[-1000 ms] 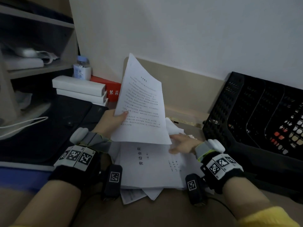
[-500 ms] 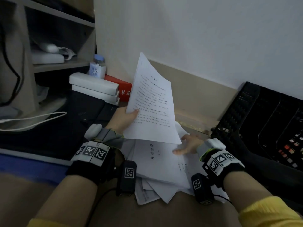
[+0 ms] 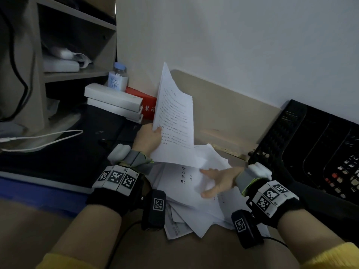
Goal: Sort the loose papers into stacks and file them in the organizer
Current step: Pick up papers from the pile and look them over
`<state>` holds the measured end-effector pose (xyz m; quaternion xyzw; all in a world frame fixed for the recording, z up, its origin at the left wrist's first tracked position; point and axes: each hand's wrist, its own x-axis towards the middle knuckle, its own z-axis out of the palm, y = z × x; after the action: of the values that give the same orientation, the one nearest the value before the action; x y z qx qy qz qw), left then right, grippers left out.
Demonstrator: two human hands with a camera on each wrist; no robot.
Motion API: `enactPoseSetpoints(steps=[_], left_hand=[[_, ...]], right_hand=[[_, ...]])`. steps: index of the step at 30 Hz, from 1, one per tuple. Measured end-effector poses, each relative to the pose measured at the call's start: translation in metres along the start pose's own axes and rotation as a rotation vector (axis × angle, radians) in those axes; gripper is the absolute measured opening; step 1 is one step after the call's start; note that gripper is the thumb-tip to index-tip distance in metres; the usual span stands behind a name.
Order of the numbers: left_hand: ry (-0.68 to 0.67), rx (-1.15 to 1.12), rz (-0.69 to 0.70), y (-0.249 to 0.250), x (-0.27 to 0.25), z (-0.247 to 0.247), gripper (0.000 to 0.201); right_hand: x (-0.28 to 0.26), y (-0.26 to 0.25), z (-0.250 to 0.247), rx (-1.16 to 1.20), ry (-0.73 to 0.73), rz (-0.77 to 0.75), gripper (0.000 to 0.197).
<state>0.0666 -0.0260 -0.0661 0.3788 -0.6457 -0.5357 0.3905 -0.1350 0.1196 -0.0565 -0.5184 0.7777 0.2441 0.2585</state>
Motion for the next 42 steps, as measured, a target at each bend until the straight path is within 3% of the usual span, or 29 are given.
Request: enactPoseSetpoints(steps=[3, 6, 8, 11, 13, 16, 19, 21, 24, 26, 31, 36, 42], left_hand=[[0.032, 0.030, 0.031, 0.001, 0.000, 0.001, 0.034], [0.036, 0.032, 0.049, 0.003, -0.001, 0.002, 0.033], [0.038, 0.022, 0.051, 0.004, -0.002, 0.002, 0.033], [0.048, -0.004, 0.062, 0.005, -0.001, 0.000, 0.032], [0.076, -0.024, 0.079, 0.007, -0.001, -0.001, 0.033], [0.195, -0.025, 0.125, 0.012, -0.003, -0.002, 0.035], [0.346, -0.031, 0.217, 0.021, -0.008, -0.004, 0.037], [0.388, -0.021, 0.266, 0.027, -0.012, -0.005, 0.037], [0.340, 0.088, 0.310, 0.029, -0.015, -0.003, 0.036], [0.247, 0.173, 0.328, 0.027, -0.015, 0.004, 0.036], [0.007, 0.378, 0.390, 0.027, -0.030, 0.033, 0.034], [-0.128, 0.497, 0.485, 0.033, -0.051, 0.056, 0.036], [-0.162, 0.275, 0.496, 0.044, -0.061, 0.056, 0.047]], right_hand=[[-0.004, -0.015, 0.011, -0.042, -0.046, -0.025, 0.125], [-0.002, -0.025, 0.020, -0.100, 0.005, -0.023, 0.135], [-0.006, -0.025, 0.019, -0.079, 0.032, -0.055, 0.126], [-0.009, -0.017, 0.014, 0.081, 0.056, -0.170, 0.092], [-0.014, -0.011, 0.008, 0.227, 0.192, -0.226, 0.059], [-0.018, -0.002, 0.000, 0.217, 0.515, -0.213, 0.019], [-0.019, 0.007, -0.006, 0.254, 0.739, -0.112, 0.024], [-0.015, 0.018, -0.007, 0.467, 0.841, 0.013, 0.026], [-0.014, 0.024, -0.011, 0.941, 1.050, 0.071, 0.026], [-0.024, 0.014, -0.016, 1.177, 1.139, 0.005, 0.020], [-0.040, -0.021, -0.032, 1.519, 1.161, -0.194, 0.031], [-0.049, -0.054, -0.042, 1.668, 1.045, -0.384, 0.024], [-0.052, -0.073, -0.042, 1.706, 0.901, -0.548, 0.045]])
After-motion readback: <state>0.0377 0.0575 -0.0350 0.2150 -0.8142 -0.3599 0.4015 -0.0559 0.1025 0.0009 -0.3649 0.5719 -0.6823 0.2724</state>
